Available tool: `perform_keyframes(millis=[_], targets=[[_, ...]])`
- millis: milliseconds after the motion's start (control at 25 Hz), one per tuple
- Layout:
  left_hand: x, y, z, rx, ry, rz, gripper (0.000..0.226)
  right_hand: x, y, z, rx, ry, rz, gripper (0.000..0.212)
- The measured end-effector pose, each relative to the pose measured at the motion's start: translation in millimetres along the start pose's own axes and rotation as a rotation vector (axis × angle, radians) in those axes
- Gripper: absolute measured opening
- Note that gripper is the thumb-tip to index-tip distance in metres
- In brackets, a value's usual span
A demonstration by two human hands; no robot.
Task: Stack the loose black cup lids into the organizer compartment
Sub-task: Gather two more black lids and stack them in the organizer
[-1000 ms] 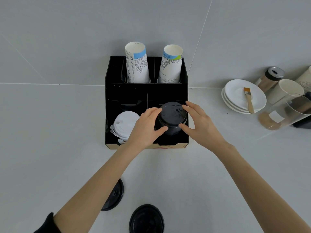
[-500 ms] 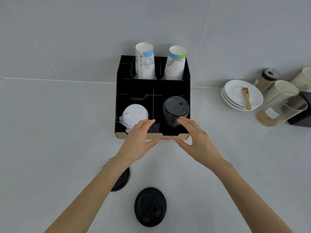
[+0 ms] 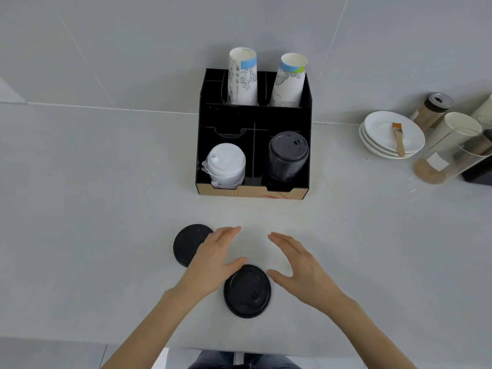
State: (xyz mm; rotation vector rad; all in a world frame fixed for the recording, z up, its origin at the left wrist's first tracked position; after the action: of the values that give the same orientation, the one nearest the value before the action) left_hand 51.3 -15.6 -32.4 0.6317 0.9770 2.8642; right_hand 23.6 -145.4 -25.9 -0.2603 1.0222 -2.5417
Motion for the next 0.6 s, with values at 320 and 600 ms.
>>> perform_keyframes(millis=[320, 600], targets=[[29, -27, -42, -0.083, -0.163, 0.023, 0.073, 28, -1, -51, -0.034, -0.131, -0.054, 0.068], [38, -34, -55, -0.189, -0.236, 0.017, 0.085, 30, -2, -58, -0.018, -0.115, -0.027, 0.066]])
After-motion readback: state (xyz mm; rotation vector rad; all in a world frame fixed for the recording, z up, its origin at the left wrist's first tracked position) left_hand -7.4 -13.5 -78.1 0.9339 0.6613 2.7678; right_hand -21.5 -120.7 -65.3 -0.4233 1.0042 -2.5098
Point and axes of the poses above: each hand's wrist, its own x-axis away from the middle knuckle, its own z-axis out of the back of the hand, y = z × x, the point moved 10 cm from there along -x, towards the middle knuckle, and after that the axes turned 12 degrees about z, right-handed, at the moved point
